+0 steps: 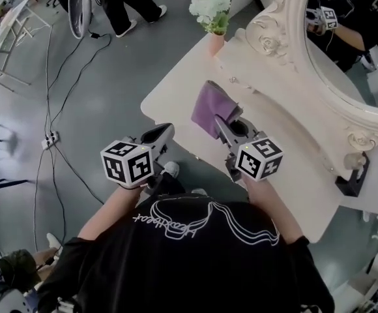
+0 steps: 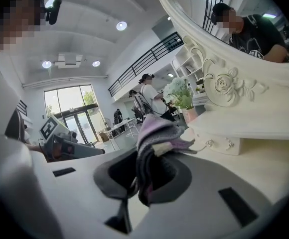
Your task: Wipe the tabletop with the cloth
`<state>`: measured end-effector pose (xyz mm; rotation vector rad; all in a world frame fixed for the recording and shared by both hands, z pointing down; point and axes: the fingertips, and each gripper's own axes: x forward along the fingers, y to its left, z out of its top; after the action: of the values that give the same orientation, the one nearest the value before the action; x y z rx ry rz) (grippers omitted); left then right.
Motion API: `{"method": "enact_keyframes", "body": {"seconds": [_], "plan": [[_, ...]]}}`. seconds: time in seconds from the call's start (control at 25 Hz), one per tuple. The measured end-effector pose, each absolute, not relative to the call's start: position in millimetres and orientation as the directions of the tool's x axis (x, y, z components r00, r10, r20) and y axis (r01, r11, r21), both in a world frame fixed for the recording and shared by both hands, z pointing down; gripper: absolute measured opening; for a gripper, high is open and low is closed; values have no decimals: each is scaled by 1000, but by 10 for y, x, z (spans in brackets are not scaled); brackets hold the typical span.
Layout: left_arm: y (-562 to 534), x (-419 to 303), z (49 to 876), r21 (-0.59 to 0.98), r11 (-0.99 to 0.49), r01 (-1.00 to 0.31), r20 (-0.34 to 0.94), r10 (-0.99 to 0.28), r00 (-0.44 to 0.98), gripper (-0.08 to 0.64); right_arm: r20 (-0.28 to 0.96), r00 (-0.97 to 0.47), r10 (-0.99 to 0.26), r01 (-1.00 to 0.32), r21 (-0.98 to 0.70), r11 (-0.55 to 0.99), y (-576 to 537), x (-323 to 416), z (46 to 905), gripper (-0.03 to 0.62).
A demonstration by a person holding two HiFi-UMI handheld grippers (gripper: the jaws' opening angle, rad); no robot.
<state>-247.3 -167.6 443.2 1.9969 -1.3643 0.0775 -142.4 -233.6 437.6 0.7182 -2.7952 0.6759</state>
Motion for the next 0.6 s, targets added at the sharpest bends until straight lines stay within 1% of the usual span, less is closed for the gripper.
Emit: {"method": "enact_keyframes", "body": {"seconds": [0.24, 0.6], "plan": [[-1965, -2877, 4484, 517, -239, -822, 433, -755, 493, 4, 303, -829, -470, -556, -355, 752, -2739, -1883, 4463, 49], [-2348, -3522, 4528, 520, -283, -806, 429, -729, 533, 4, 404, -756, -515, -637, -274, 720, -3244, -2497, 4812, 49]]}}
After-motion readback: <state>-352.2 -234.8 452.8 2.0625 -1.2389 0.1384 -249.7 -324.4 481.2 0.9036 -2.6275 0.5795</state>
